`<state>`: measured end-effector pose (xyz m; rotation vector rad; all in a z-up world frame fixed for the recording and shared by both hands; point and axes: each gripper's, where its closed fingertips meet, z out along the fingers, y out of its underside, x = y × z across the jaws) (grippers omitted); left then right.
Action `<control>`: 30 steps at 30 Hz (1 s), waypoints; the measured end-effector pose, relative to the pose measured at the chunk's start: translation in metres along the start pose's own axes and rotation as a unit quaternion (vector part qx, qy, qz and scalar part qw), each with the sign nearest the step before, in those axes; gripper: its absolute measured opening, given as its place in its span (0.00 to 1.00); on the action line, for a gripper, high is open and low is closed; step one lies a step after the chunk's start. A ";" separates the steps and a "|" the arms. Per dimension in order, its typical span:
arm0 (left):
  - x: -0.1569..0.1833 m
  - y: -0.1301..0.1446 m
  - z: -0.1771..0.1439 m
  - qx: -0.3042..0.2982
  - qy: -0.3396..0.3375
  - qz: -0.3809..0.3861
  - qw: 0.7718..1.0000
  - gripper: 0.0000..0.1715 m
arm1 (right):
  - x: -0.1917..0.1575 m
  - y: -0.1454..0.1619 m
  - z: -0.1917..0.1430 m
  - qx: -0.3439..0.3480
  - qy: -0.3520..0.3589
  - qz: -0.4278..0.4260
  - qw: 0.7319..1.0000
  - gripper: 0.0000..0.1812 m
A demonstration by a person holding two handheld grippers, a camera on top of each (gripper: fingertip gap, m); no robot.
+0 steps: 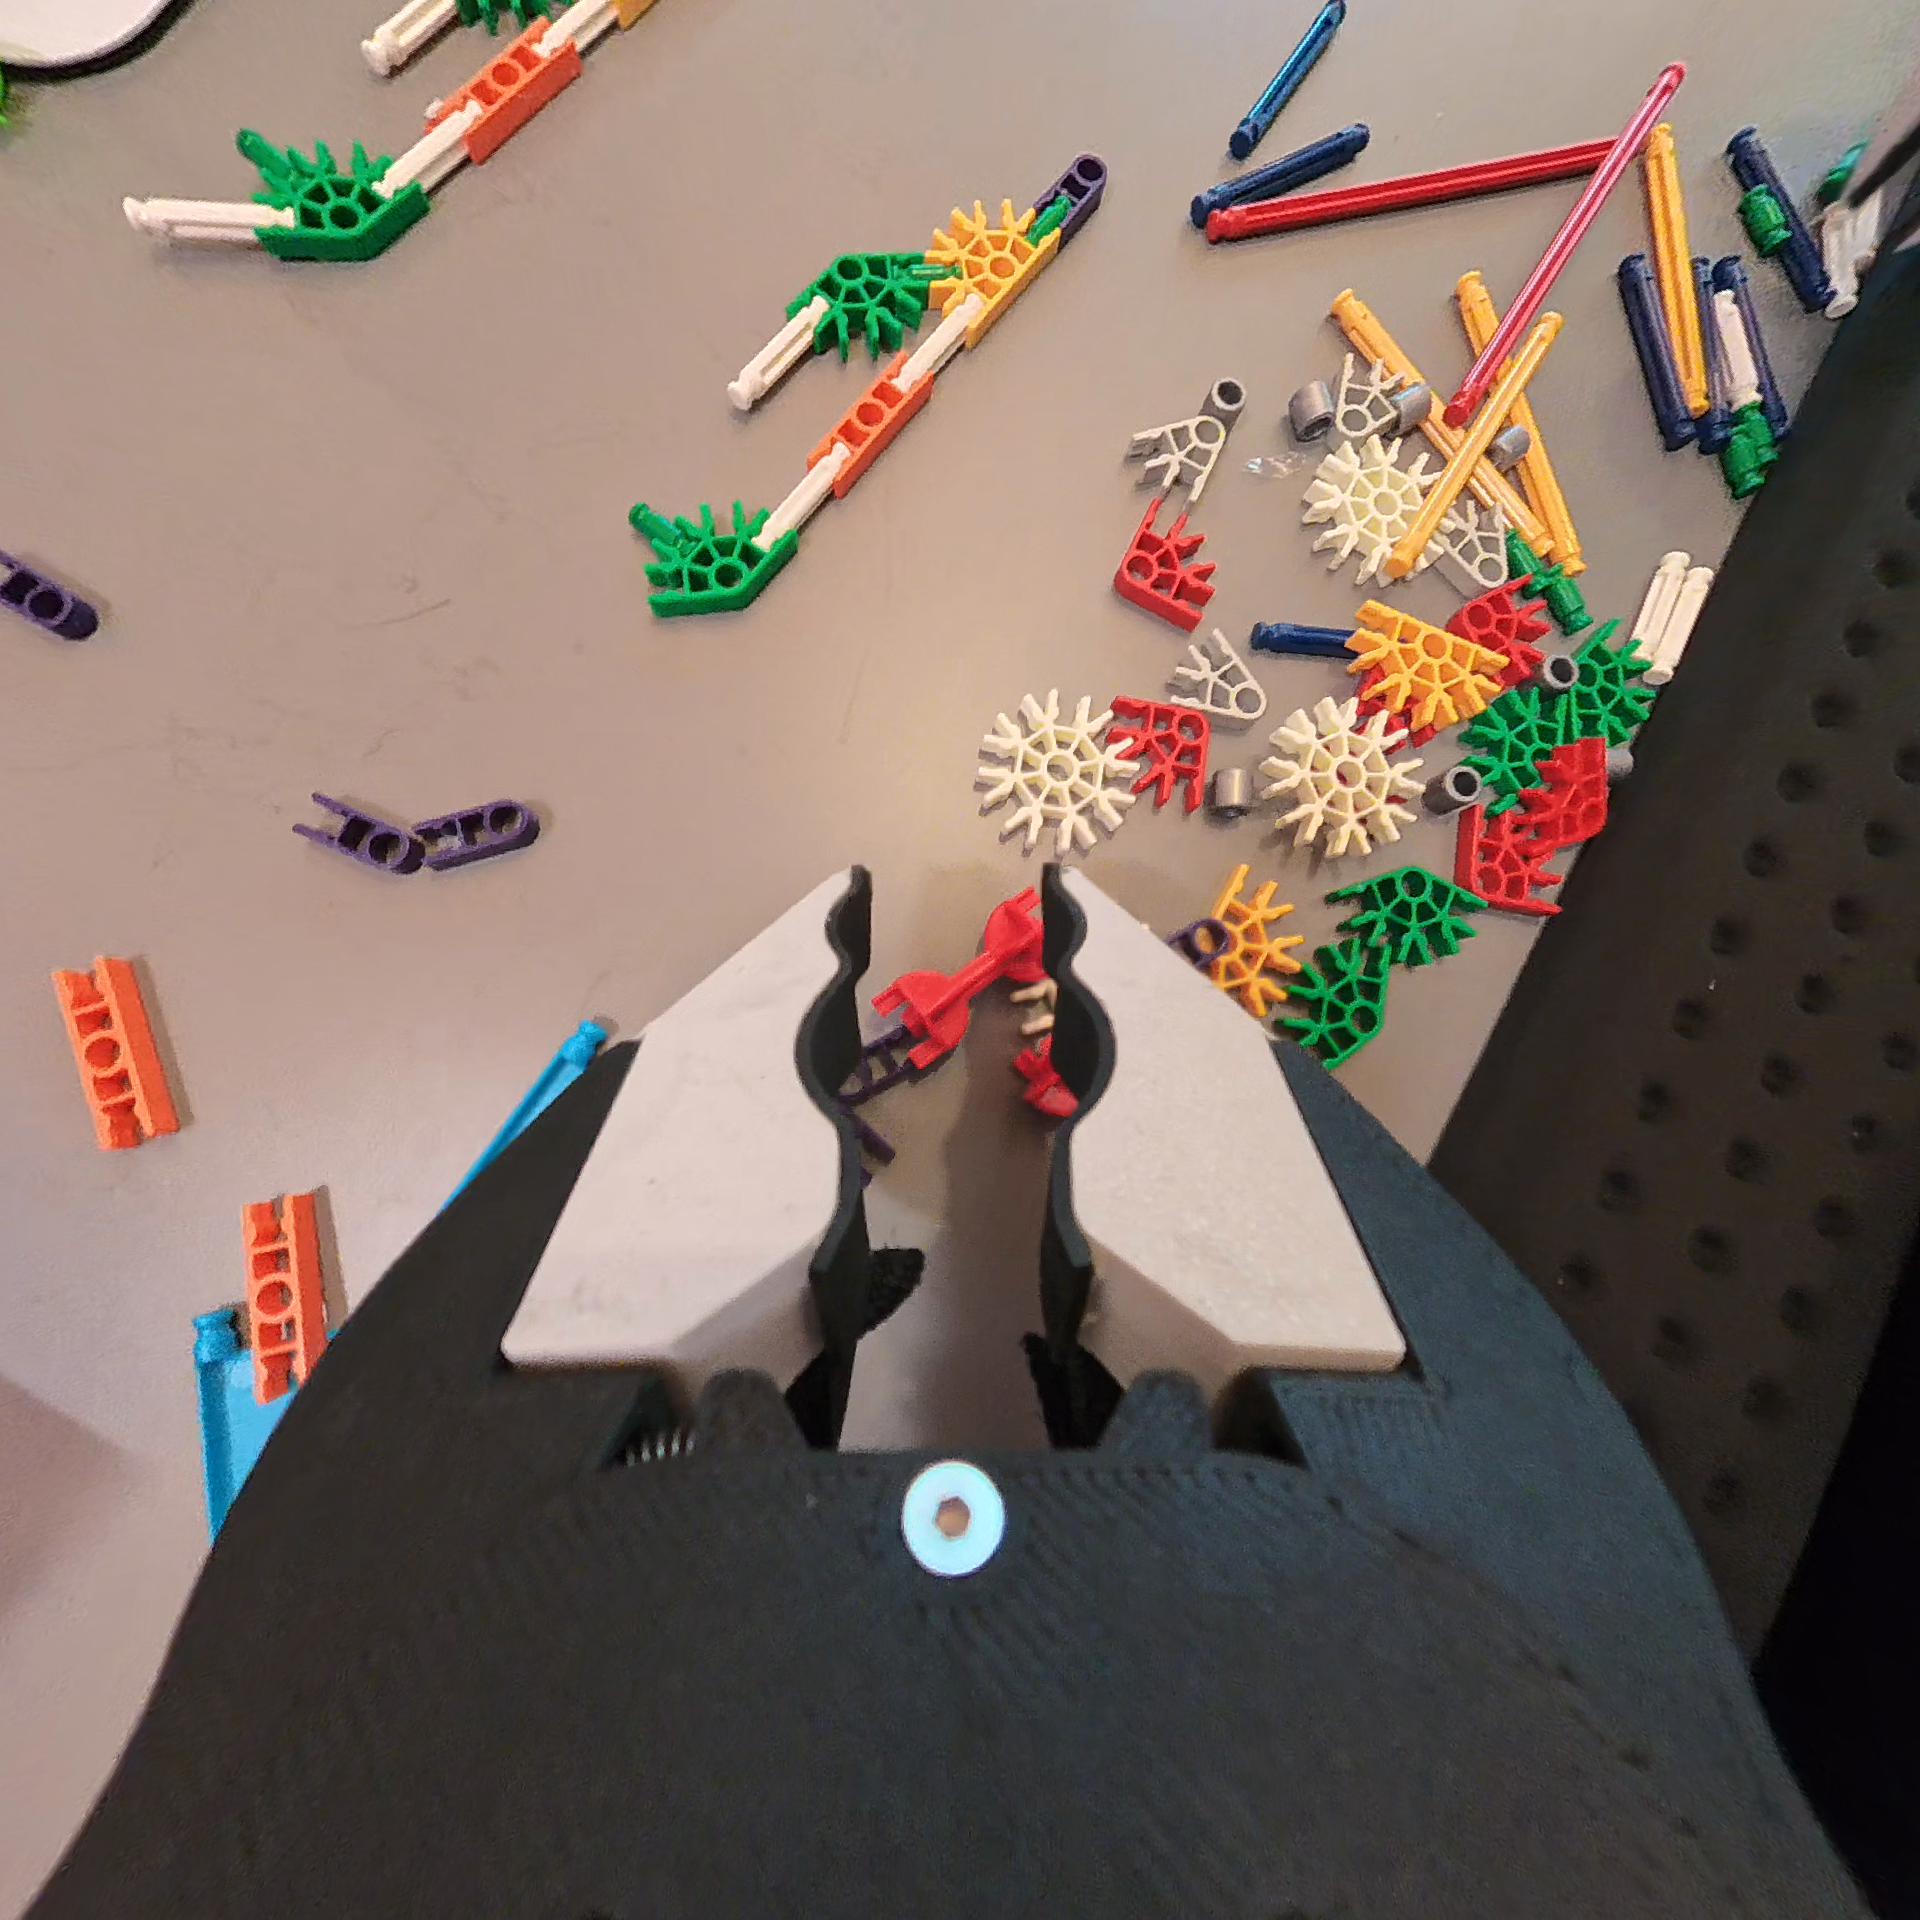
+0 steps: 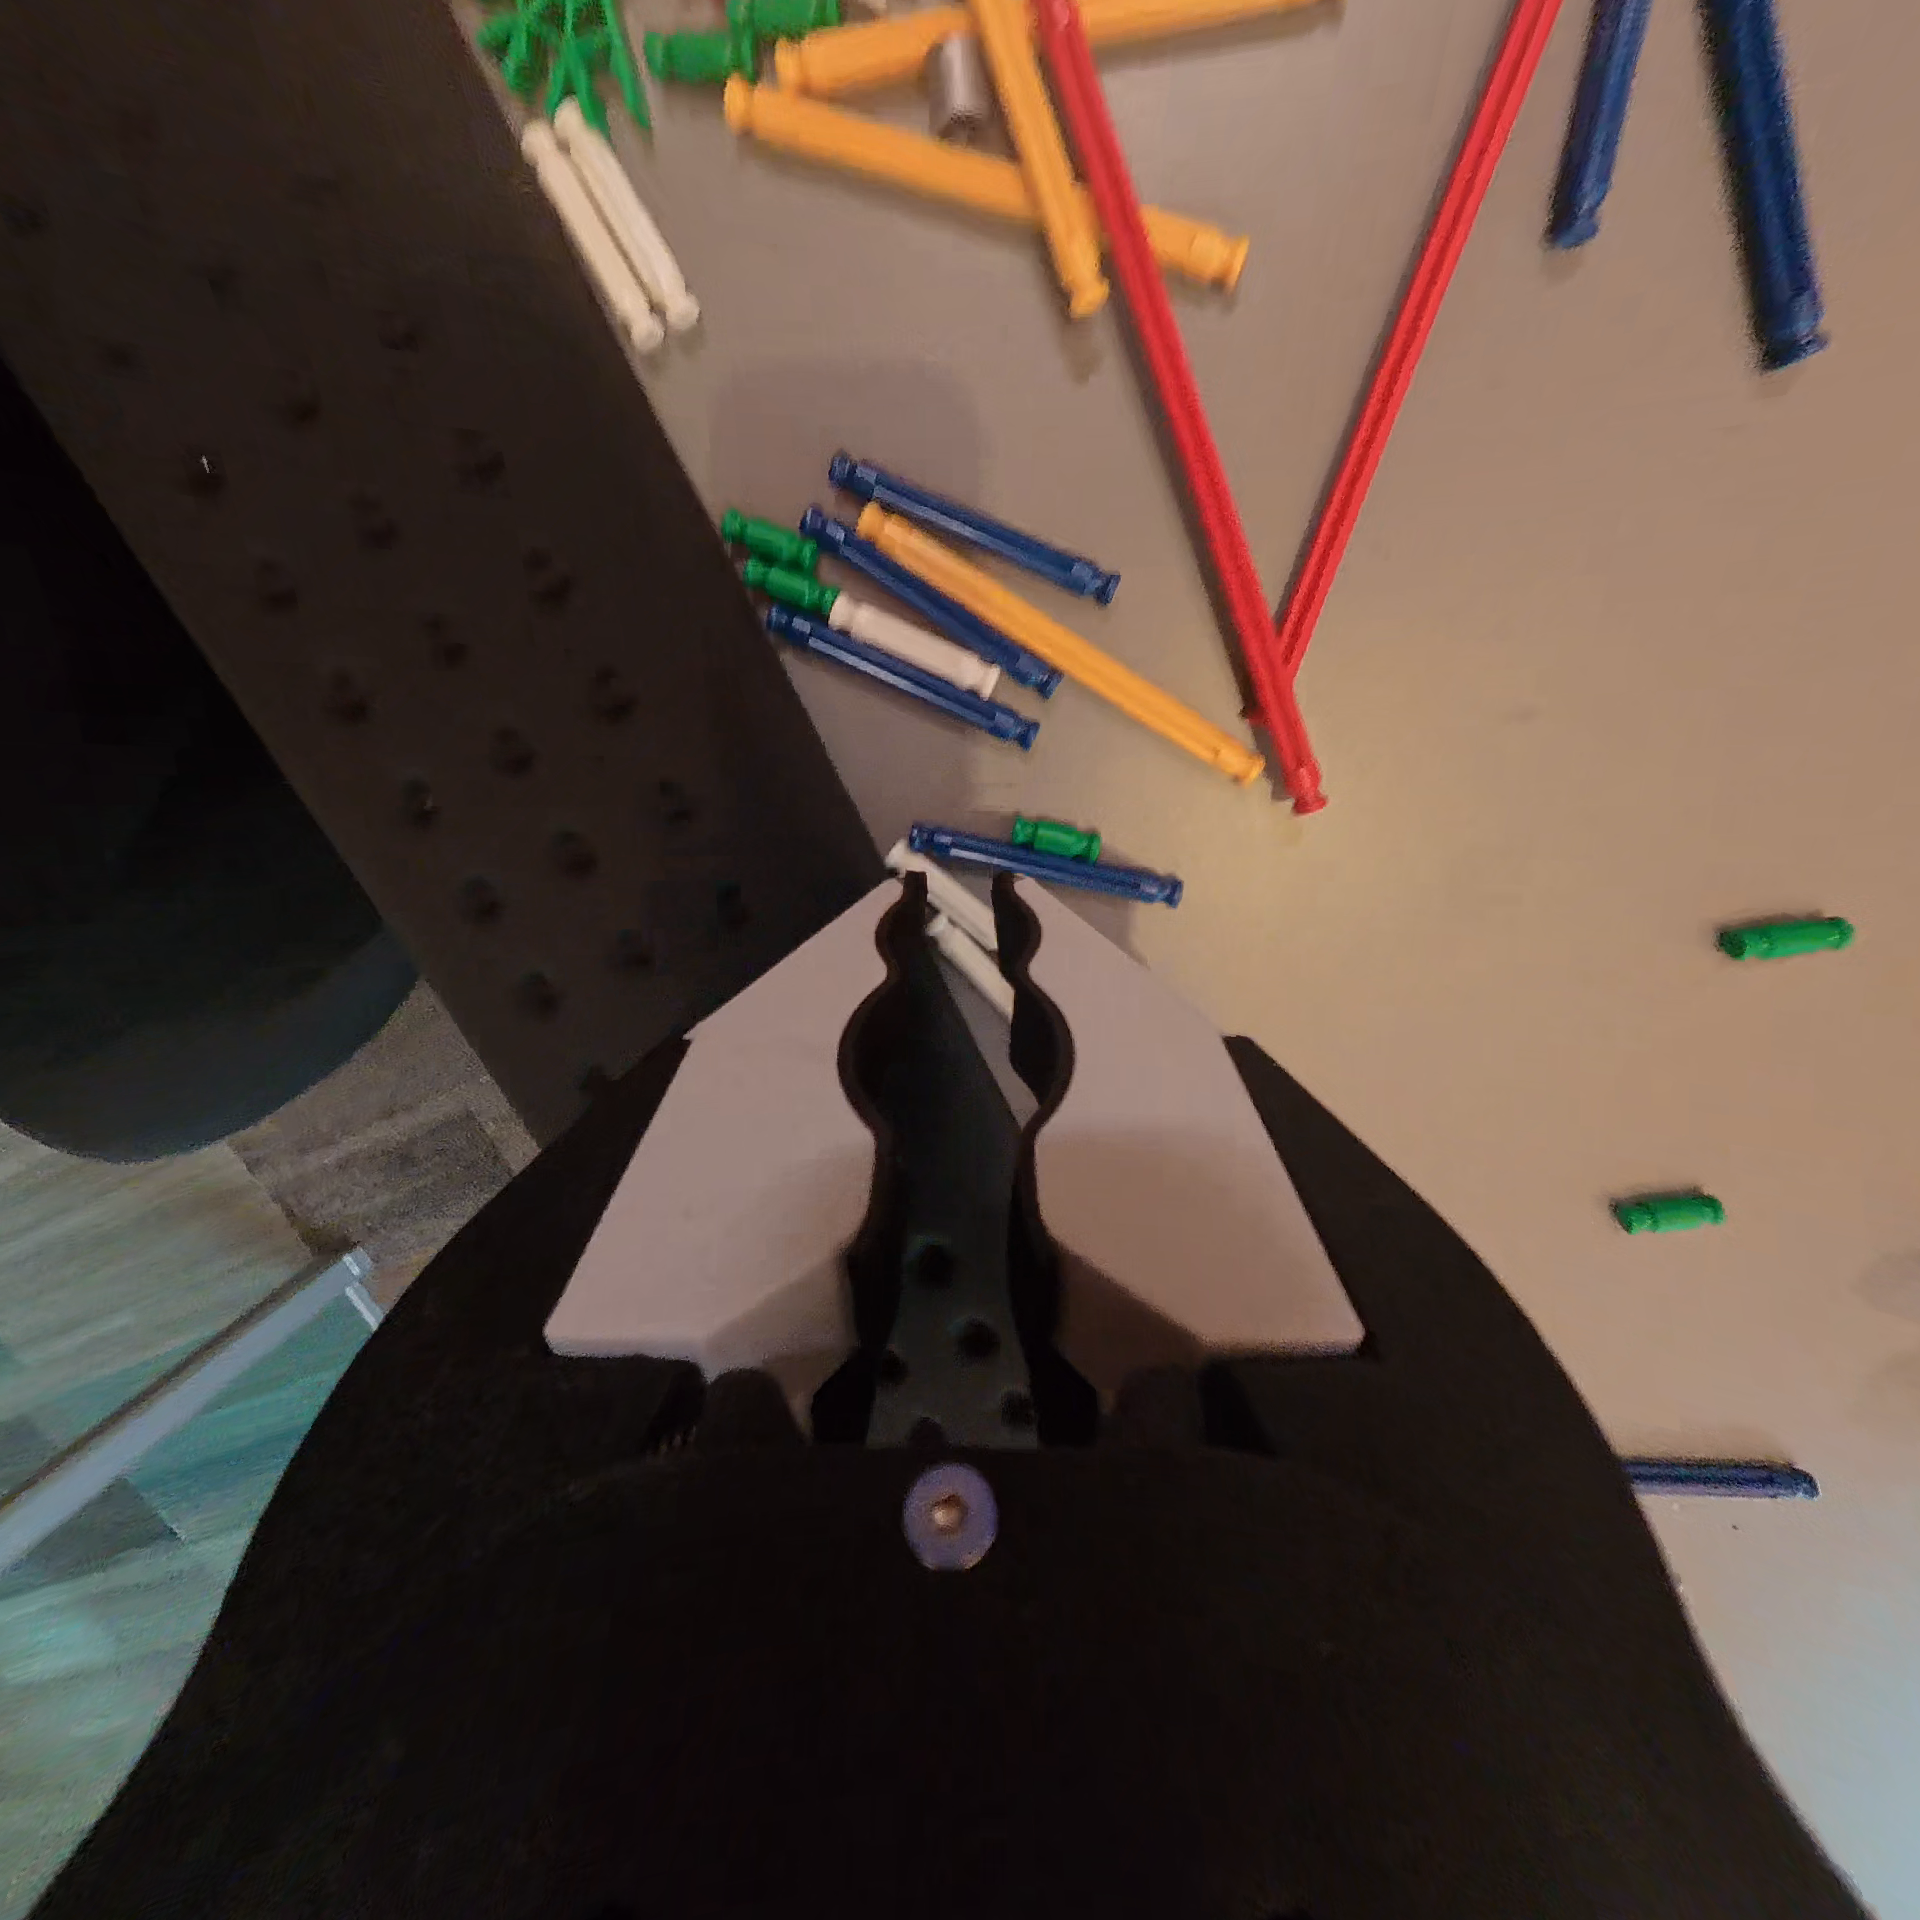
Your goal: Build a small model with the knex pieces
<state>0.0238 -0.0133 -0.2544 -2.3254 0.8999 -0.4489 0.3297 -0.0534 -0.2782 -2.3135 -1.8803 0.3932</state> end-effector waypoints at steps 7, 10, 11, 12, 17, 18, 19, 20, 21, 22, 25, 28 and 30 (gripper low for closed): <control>0.007 -0.010 0.008 0.000 0.008 0.011 1.000 0.18 | 0.004 0.006 0.005 0.004 0.001 -0.020 1.000 0.06; 0.007 -0.012 0.011 -0.003 0.009 0.016 1.000 0.19 | 0.005 0.005 0.010 0.002 -0.004 -0.038 0.999 0.05; 0.008 -0.013 0.012 -0.002 0.009 0.016 1.000 0.19 | 0.006 0.005 0.011 0.001 -0.004 -0.040 0.999 0.02; 0.008 -0.013 0.012 -0.002 0.009 0.016 1.000 0.19 | 0.006 0.005 0.011 0.002 -0.005 -0.043 0.999 0.02; 0.001 -0.013 0.010 0.004 0.001 0.005 1.000 0.19 | 0.011 0.001 0.004 0.030 -0.016 -0.001 0.999 0.01; -0.001 -0.012 0.009 0.005 -0.002 0.002 1.000 0.19 | 0.013 -0.002 0.000 0.036 -0.013 0.011 0.999 0.02; -0.004 -0.011 0.008 0.005 -0.005 -0.001 1.000 0.19 | 0.015 -0.007 -0.007 0.046 -0.010 0.022 0.999 0.02; -0.007 -0.010 0.007 0.007 -0.008 -0.005 1.000 0.19 | 0.016 -0.017 -0.015 0.067 -0.012 0.035 0.997 0.02; -0.010 -0.010 0.006 0.011 -0.010 -0.009 1.000 0.19 | 0.017 -0.031 -0.023 0.094 -0.014 0.050 0.994 0.02; -0.014 -0.011 0.005 0.016 -0.011 -0.013 1.000 0.19 | 0.019 -0.048 -0.032 0.121 -0.017 0.066 0.990 0.02; -0.025 -0.015 0.003 0.032 -0.022 -0.021 0.999 0.20 | 0.028 -0.116 -0.054 0.225 -0.035 0.109 0.968 0.02; -0.038 -0.024 0.003 0.057 -0.039 -0.026 0.997 0.23 | 0.035 -0.185 -0.055 0.290 -0.087 0.146 0.942 0.02; -0.046 -0.027 0.006 0.064 -0.047 -0.025 0.997 0.23 | 0.040 -0.227 -0.047 0.312 -0.122 0.165 0.927 0.02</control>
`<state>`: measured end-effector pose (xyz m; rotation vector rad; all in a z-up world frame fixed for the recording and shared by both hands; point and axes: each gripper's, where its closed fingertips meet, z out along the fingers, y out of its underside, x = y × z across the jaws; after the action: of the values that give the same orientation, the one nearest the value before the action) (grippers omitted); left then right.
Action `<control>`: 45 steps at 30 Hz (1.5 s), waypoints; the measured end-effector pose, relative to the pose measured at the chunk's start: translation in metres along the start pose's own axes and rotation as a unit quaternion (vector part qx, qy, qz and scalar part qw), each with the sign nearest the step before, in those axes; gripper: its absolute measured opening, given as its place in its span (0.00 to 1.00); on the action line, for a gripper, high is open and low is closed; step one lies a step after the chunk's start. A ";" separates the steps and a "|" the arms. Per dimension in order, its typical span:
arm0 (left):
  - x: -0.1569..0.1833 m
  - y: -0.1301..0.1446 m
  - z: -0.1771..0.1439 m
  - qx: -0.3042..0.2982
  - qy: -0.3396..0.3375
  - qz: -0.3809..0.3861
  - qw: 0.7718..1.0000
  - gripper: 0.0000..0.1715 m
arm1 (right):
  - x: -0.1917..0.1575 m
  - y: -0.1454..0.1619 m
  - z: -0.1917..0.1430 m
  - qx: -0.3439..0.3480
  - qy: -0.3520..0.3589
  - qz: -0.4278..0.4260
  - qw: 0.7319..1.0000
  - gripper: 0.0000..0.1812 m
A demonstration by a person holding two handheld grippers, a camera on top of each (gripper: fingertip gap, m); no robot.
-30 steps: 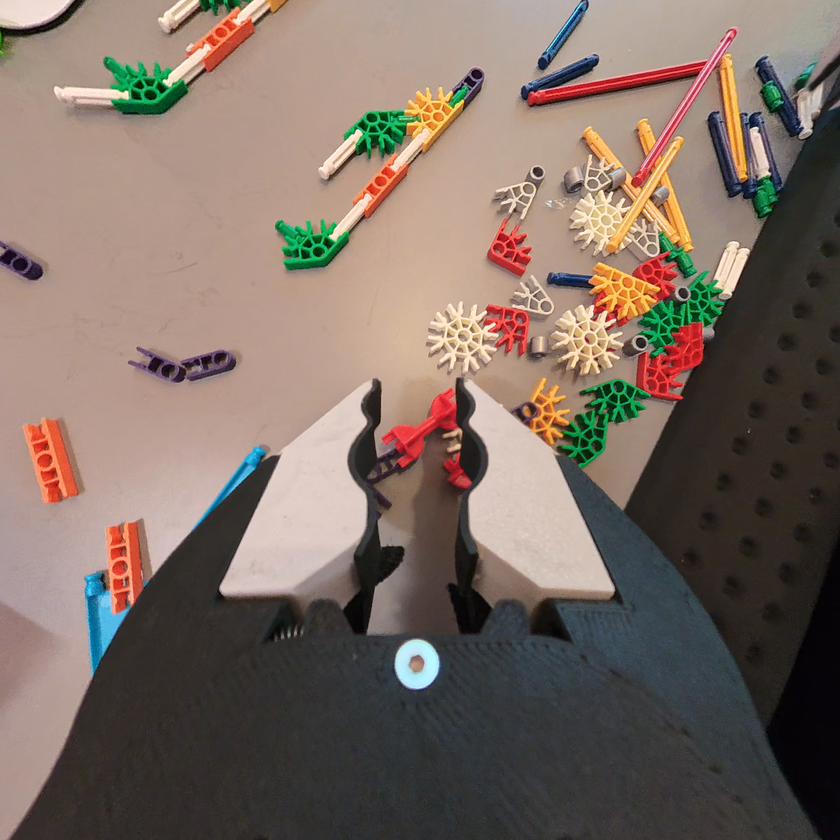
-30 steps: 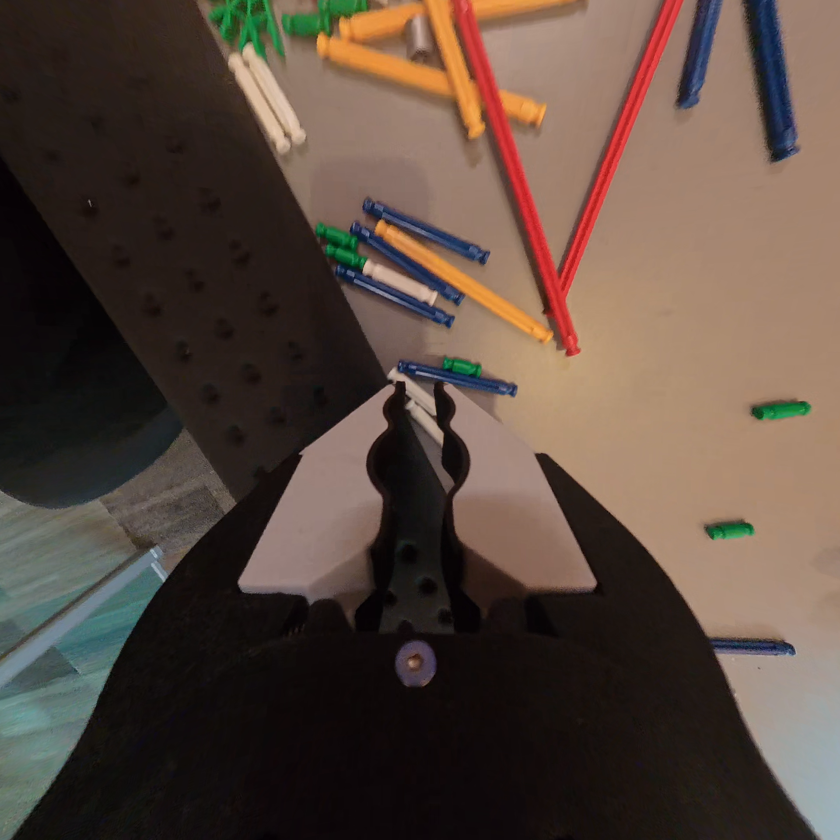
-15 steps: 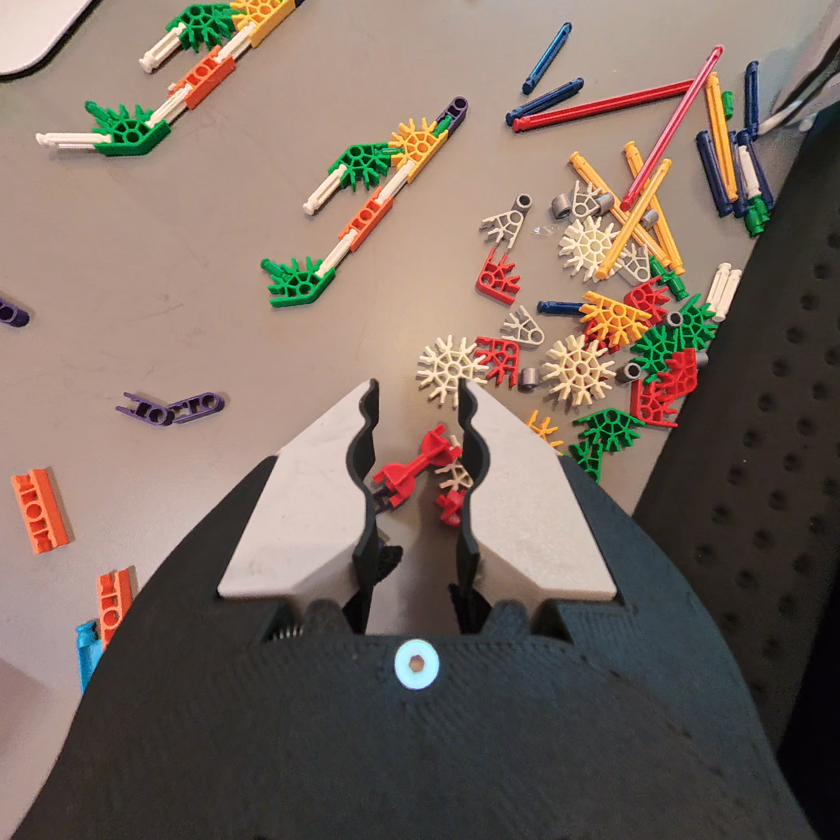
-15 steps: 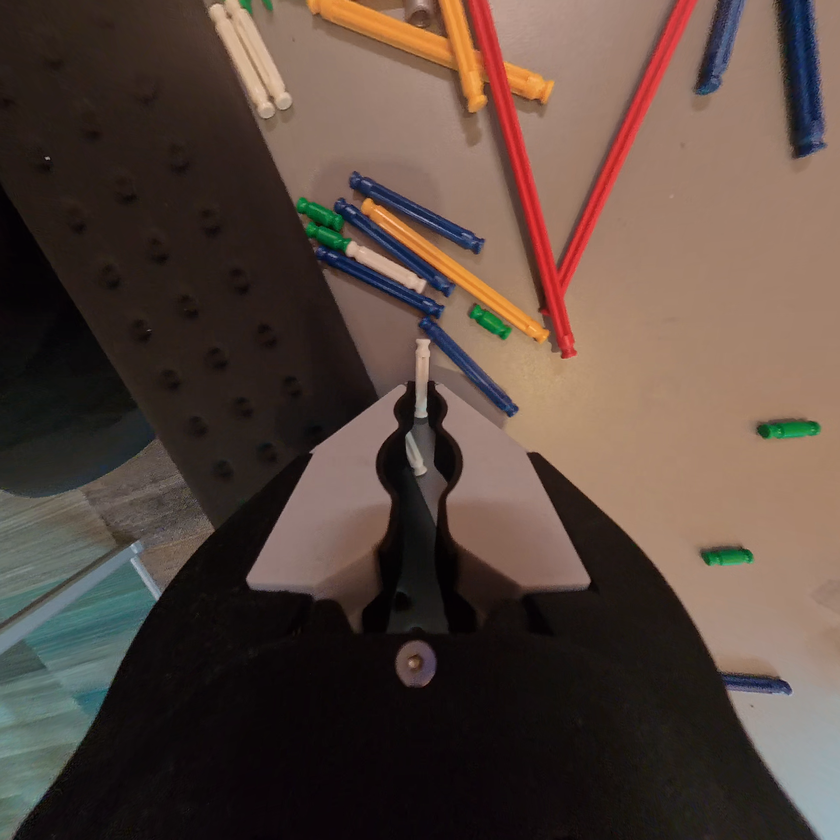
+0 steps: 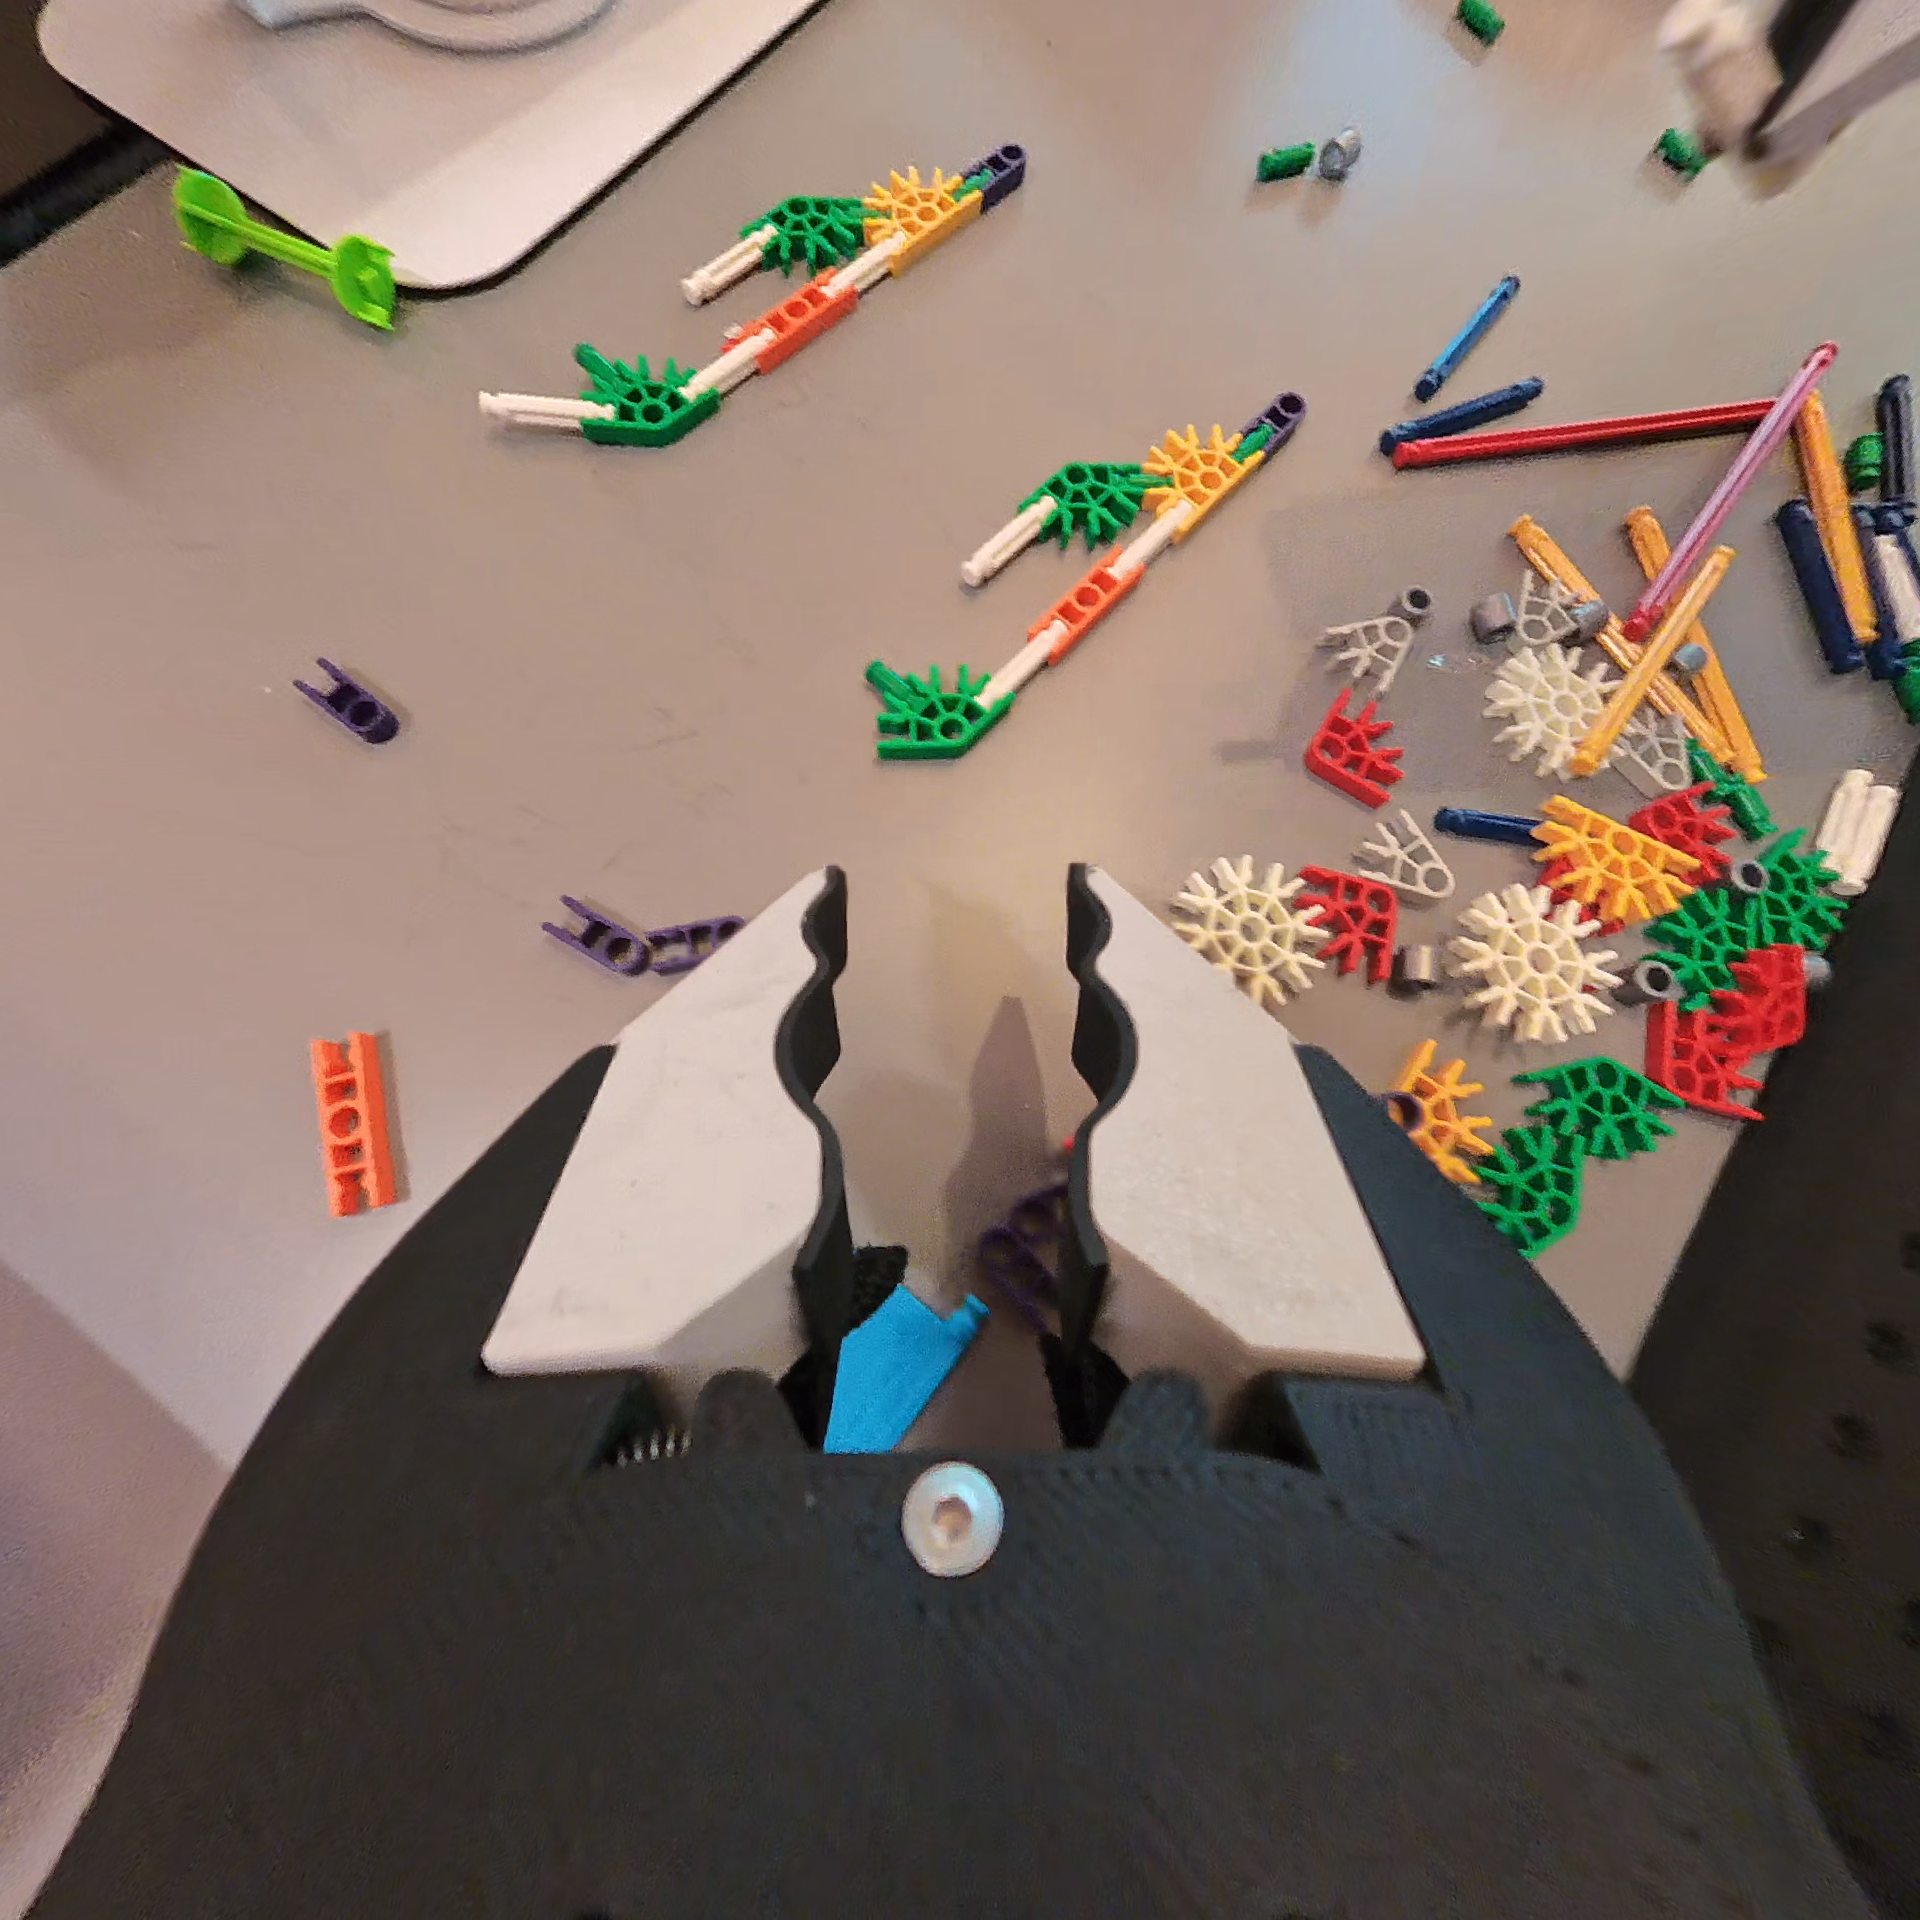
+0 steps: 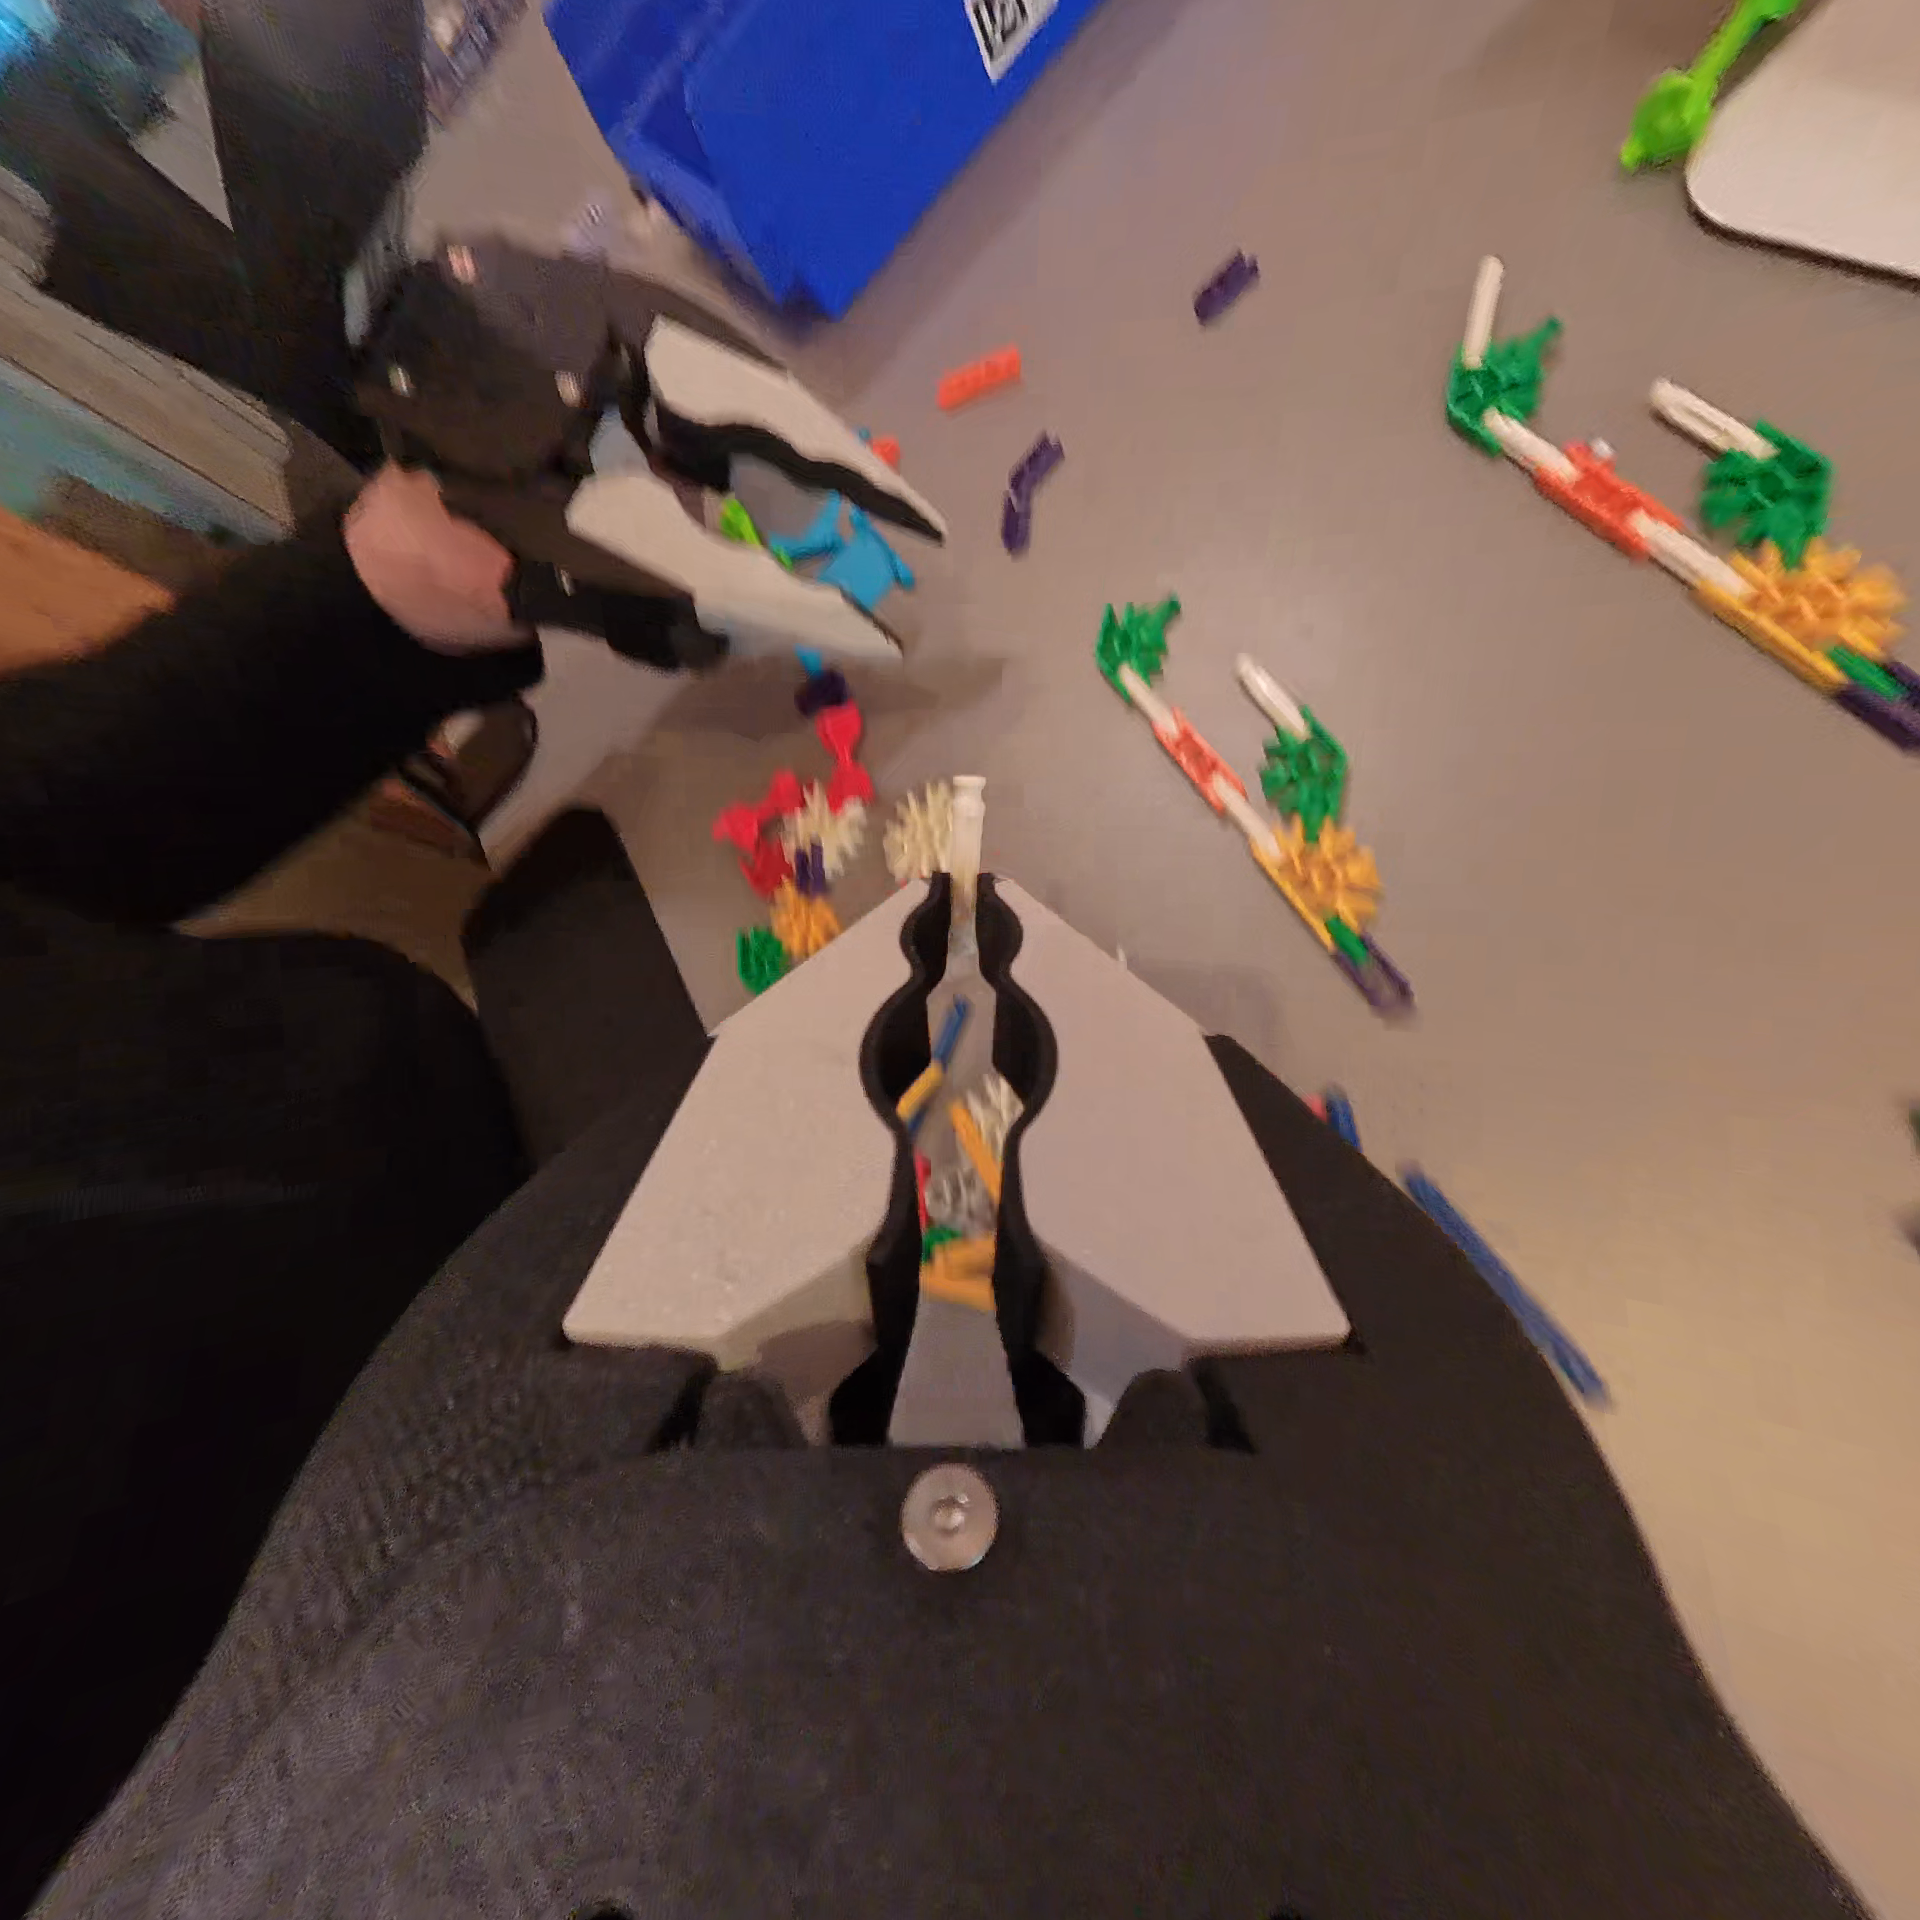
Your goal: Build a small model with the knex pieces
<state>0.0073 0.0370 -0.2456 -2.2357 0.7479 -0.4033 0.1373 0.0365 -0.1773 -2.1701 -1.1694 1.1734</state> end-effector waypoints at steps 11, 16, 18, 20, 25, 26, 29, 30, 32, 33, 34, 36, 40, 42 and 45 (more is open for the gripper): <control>-0.045 -0.015 0.017 0.008 -0.011 0.027 1.000 0.19 | 0.039 -0.031 0.125 -0.078 -0.001 0.100 0.992 0.01; -0.055 -0.017 0.029 -0.004 0.014 0.033 0.999 0.18 | 0.047 -0.023 0.144 -0.121 0.021 0.106 0.987 0.01; -0.058 -0.017 0.032 -0.007 0.021 0.032 0.999 0.18 | 0.046 -0.026 0.148 -0.120 0.025 0.107 0.987 0.01; -0.061 -0.015 0.035 -0.014 0.027 0.029 0.999 0.19 | 0.049 -0.027 0.151 -0.127 0.039 0.101 0.986 0.01; -0.063 -0.013 0.042 -0.023 0.039 0.043 0.998 0.19 | 0.053 -0.021 0.156 -0.145 0.059 0.097 0.983 0.01; -0.063 -0.013 0.043 -0.024 0.041 0.045 0.998 0.19 | 0.053 -0.020 0.157 -0.149 0.063 0.095 0.982 0.01; -0.062 -0.012 0.046 -0.030 0.048 0.049 0.997 0.19 | 0.054 -0.018 0.159 -0.156 0.075 0.084 0.981 0.01; -0.062 -0.011 0.047 -0.031 0.051 0.049 0.997 0.19 | 0.054 -0.017 0.159 -0.161 0.078 0.080 0.981 0.02; -0.061 -0.012 0.048 -0.031 0.056 0.050 0.997 0.19 | 0.055 -0.017 0.159 -0.164 0.086 0.071 0.980 0.02; -0.060 -0.012 0.049 -0.032 0.058 0.053 0.996 0.18 | 0.054 -0.018 0.159 -0.163 0.085 0.070 0.980 0.02; -0.059 -0.012 0.050 -0.034 0.061 0.056 0.996 0.18 | 0.054 -0.019 0.159 -0.162 0.087 0.068 0.981 0.02; -0.057 -0.013 0.050 -0.036 0.064 0.062 0.995 0.18 | 0.054 -0.021 0.158 -0.164 0.091 0.062 0.980 0.03; -0.053 -0.016 0.051 -0.041 0.081 0.077 0.993 0.14 | 0.053 -0.025 0.150 -0.162 0.095 0.046 0.981 0.02; -0.051 -0.016 0.052 -0.046 0.089 0.085 0.991 0.11 | 0.052 -0.024 0.148 -0.162 0.093 0.043 0.982 0.00; -0.048 -0.013 0.057 -0.064 0.098 0.098 0.988 0.08 | 0.054 -0.018 0.149 -0.176 0.097 0.036 0.979 0.00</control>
<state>0.0022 0.1053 -0.2783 -2.2342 1.1158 -0.4941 0.0215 0.0859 -0.2748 -2.5388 -1.3001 0.8035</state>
